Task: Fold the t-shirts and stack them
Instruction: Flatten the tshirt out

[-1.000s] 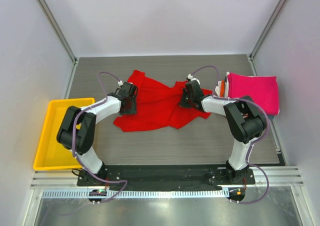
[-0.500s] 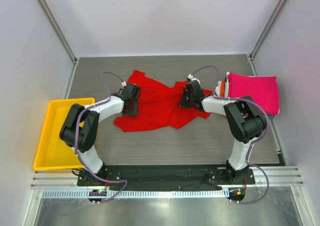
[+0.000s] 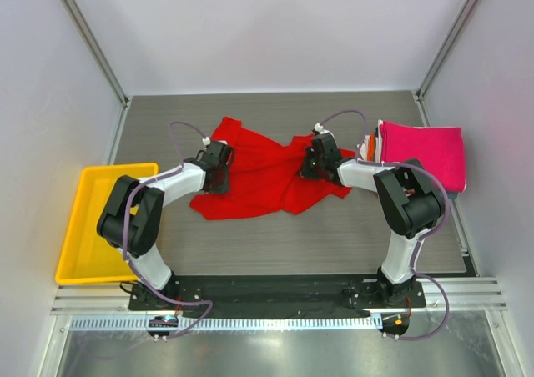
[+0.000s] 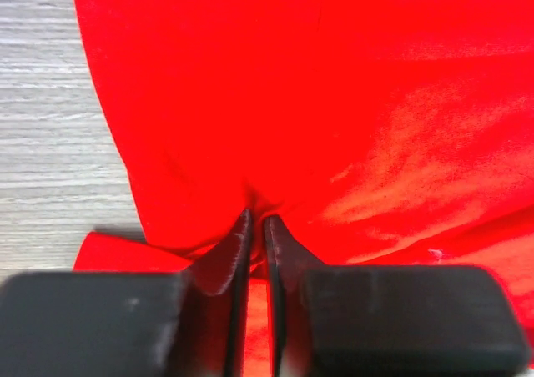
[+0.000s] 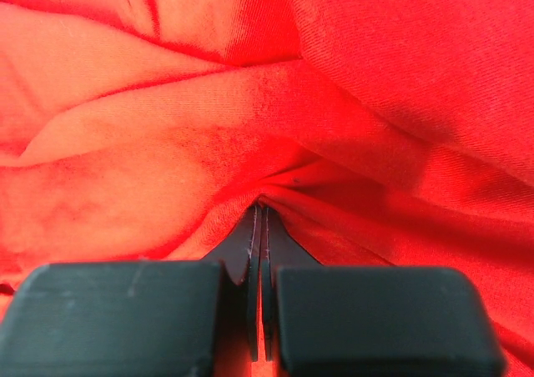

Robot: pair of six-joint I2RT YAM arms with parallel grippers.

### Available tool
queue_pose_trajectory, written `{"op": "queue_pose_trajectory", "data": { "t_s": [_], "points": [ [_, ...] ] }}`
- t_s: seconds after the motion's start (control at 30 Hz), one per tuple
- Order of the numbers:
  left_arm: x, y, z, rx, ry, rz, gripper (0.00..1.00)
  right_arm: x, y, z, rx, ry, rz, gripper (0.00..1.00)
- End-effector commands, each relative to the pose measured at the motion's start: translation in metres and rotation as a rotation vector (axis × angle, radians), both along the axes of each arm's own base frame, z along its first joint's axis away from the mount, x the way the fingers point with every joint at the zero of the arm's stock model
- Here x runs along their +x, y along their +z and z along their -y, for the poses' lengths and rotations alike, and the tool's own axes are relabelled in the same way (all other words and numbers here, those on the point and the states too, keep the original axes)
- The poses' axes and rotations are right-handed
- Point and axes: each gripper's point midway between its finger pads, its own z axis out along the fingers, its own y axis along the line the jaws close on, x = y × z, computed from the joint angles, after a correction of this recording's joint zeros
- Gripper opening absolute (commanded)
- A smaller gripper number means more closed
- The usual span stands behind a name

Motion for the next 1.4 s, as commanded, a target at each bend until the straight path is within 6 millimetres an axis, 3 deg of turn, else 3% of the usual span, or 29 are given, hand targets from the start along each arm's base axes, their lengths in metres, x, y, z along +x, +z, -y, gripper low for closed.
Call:
{"op": "queue_pose_trajectory", "data": {
  "t_s": [0.0, 0.3, 0.47, 0.83, 1.07, 1.1, 1.17, 1.2, 1.23, 1.37],
  "points": [
    [0.008, 0.007, -0.004, 0.020, 0.040, 0.047, 0.07, -0.032, -0.045, 0.017, -0.085, 0.000, -0.161, 0.01],
    [0.011, 0.029, -0.044, 0.058, 0.250, 0.124, 0.00, -0.031, -0.053, 0.026, -0.086, -0.037, -0.196, 0.01],
    [0.010, 0.036, -0.063, -0.099, 0.369, 0.146, 0.01, -0.031, -0.059, 0.033, -0.077, -0.065, -0.226, 0.01],
    [0.011, 0.048, -0.142, -0.234, 0.737, 0.186, 0.00, -0.032, -0.064, 0.038, -0.064, -0.081, -0.249, 0.01],
    [0.002, 0.079, -0.175, -0.148, 0.911, 0.288, 0.01, -0.030, -0.063, 0.038, -0.056, -0.083, -0.249, 0.01],
    [0.001, 0.080, -0.175, -0.146, 0.915, 0.292, 0.05, -0.030, -0.063, 0.038, -0.055, -0.082, -0.250, 0.01],
    [0.008, 0.083, -0.167, -0.175, 0.843, 0.295, 0.35, -0.031, -0.063, 0.037, -0.053, -0.081, -0.252, 0.01],
    [0.010, 0.084, -0.164, -0.184, 0.824, 0.289, 0.44, -0.030, -0.063, 0.038, -0.052, -0.083, -0.251, 0.01],
    [0.009, 0.085, -0.161, -0.191, 0.810, 0.280, 0.59, -0.030, -0.063, 0.037, -0.053, -0.083, -0.251, 0.01],
    [0.001, 0.089, -0.153, -0.232, 0.775, 0.283, 0.63, -0.030, -0.063, 0.037, -0.052, -0.080, -0.254, 0.01]
  ]
}}
